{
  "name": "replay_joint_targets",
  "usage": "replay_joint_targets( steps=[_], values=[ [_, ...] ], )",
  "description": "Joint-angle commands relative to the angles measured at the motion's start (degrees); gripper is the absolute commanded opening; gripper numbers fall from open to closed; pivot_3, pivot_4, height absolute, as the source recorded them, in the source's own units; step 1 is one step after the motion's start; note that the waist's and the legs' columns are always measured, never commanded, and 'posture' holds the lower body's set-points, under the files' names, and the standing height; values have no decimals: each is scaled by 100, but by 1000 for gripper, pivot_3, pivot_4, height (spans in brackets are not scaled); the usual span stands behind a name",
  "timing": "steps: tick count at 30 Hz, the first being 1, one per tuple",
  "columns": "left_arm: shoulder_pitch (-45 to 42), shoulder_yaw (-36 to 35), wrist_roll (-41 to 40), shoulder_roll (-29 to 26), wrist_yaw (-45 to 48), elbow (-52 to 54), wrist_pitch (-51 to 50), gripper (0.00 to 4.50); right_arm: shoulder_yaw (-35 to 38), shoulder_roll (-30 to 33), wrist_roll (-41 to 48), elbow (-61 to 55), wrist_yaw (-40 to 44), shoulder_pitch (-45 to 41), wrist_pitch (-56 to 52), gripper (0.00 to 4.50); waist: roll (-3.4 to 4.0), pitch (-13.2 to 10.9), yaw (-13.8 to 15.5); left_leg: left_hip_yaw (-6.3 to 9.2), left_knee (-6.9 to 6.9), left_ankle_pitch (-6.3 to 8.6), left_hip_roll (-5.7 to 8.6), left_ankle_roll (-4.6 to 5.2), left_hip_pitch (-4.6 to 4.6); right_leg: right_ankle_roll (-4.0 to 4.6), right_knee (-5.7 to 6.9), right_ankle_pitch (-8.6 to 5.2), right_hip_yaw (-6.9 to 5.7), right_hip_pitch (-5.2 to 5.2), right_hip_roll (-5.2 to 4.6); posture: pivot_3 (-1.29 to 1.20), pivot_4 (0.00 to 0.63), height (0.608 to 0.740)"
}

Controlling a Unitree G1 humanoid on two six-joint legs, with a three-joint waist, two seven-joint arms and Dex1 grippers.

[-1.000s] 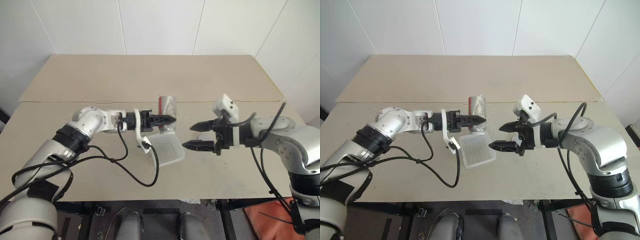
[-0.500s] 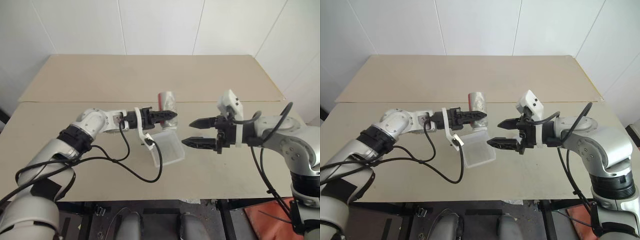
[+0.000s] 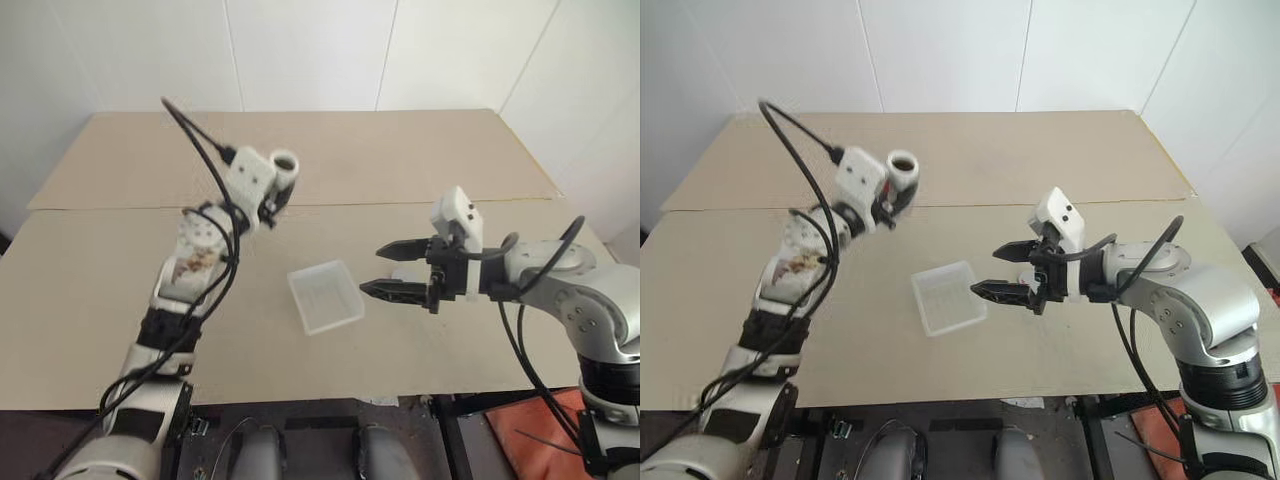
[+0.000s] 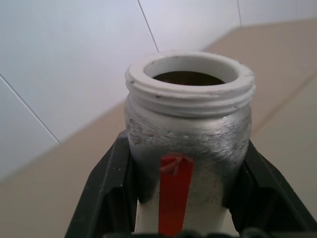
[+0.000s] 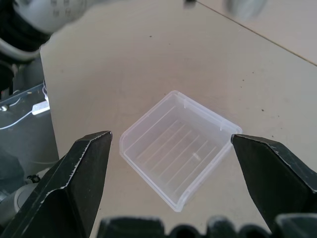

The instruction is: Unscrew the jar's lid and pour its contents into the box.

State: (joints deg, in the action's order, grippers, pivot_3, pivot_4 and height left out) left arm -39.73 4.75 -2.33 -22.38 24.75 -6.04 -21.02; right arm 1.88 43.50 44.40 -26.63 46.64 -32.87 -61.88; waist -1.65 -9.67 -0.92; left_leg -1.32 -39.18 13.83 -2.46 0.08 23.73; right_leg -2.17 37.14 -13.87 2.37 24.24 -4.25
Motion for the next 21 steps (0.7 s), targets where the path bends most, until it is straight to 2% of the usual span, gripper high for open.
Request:
replay_joint_targets(
  steps=[1,5,8,12,14,18,21],
  values=[
    [71,-209,-130,-15,-25,518,-372,1954,208,-9,171,-159,-29,-75,110,4480,-1,-1,11,2,0,-1,0,-1,1,1,2,1,-2,1,0,0,150,740],
    [138,-282,-241,-12,32,671,-549,1954,160,-20,169,-109,-78,-119,161,4480,-1,-1,33,6,0,-1,3,-1,1,2,-1,1,-4,-3,-3,0,150,740],
    [53,123,418,-310,4,547,322,1954,152,-31,168,-115,-108,-143,164,4480,-1,-1,34,7,0,-1,6,-1,2,1,-4,1,-4,-4,-6,0,150,740],
    [-505,1451,2849,-1500,-746,-318,3333,1954,98,66,109,-82,-10,-197,200,4480,-1,-1,54,6,5,-1,8,-1,1,3,-6,2,-3,-3,-5,0,150,740],
    [-962,1871,3699,-1844,-1251,-771,4375,1954,62,122,71,-62,60,-217,238,4480,-1,-1,80,5,9,-2,10,-2,-2,5,-8,5,-1,-4,-6,0,150,740],
    [-1872,2815,5828,-2316,-2482,-1157,5803,1954,-34,163,-21,7,123,-287,327,4480,-1,-1,138,0,11,-2,14,-2,4,0,-17,6,-1,-3,-11,0,150,740],
    [-2037,3210,6626,-2373,-2850,-1007,6361,1954,-68,141,-62,32,121,-323,370,4480,-1,-1,156,-6,16,-1,16,-1,6,-2,-18,5,0,-1,-14,0,150,740]
  ],
)
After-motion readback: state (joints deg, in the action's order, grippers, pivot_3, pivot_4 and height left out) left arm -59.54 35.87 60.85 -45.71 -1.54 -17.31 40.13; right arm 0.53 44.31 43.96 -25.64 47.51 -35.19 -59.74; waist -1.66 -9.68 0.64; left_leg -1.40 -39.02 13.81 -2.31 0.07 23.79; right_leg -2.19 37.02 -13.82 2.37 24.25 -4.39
